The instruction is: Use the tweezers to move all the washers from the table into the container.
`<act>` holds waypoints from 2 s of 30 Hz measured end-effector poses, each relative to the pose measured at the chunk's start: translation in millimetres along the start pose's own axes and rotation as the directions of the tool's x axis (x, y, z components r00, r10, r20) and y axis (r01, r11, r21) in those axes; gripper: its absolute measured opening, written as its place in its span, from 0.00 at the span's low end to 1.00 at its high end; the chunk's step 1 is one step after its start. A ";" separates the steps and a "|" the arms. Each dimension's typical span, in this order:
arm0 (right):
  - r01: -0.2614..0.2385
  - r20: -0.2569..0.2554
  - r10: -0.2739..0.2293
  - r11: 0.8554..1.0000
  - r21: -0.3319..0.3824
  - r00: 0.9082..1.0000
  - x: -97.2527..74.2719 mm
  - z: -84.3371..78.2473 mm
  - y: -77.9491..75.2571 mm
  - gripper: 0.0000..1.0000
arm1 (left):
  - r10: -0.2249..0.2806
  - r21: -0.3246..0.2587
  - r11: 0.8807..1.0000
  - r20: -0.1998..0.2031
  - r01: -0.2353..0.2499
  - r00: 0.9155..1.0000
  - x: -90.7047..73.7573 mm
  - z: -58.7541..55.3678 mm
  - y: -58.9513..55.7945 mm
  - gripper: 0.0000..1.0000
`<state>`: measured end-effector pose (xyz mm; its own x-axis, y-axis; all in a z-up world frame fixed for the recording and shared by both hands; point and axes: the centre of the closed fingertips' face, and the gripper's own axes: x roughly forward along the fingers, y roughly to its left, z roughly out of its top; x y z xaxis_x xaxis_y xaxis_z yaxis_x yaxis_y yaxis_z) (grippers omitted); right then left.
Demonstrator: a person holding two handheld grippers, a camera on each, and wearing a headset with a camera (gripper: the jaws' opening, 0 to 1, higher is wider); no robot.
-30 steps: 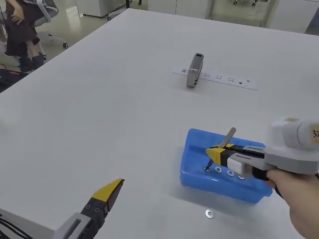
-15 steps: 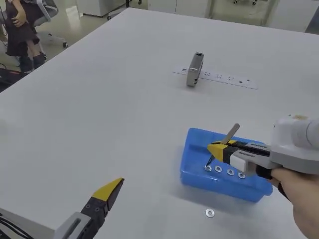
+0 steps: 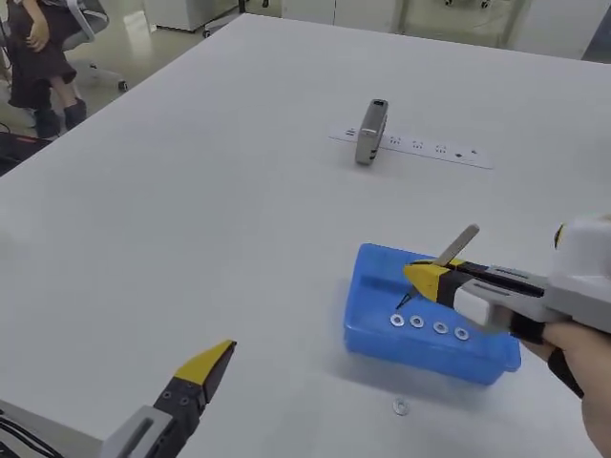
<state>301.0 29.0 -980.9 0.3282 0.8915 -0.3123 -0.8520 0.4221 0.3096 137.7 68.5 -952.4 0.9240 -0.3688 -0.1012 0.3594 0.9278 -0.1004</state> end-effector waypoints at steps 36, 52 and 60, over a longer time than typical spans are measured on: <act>-0.028 0.014 0.028 0.998 0.058 1.000 -26.3 -20.5 33.5 0.03 | -0.002 0.000 1.000 0.000 0.002 1.000 -0.3 -3.2 0.6 0.88; -0.017 -0.033 0.019 0.997 0.075 0.999 -27.3 -44.0 37.1 0.03 | -0.003 0.000 1.000 -0.001 0.003 1.000 -0.4 -3.2 0.2 0.88; -0.013 -0.060 0.018 0.996 0.085 0.998 -26.4 -56.5 36.0 0.03 | -0.003 0.000 1.000 -0.001 0.003 1.000 -1.1 -5.1 2.0 0.88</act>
<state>238.7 11.4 -1012.2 0.2880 0.8875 -0.3598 -0.8184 0.4232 0.3887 136.7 70.4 -957.5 0.9228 -0.3717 -0.1016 0.3622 0.9267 -0.1004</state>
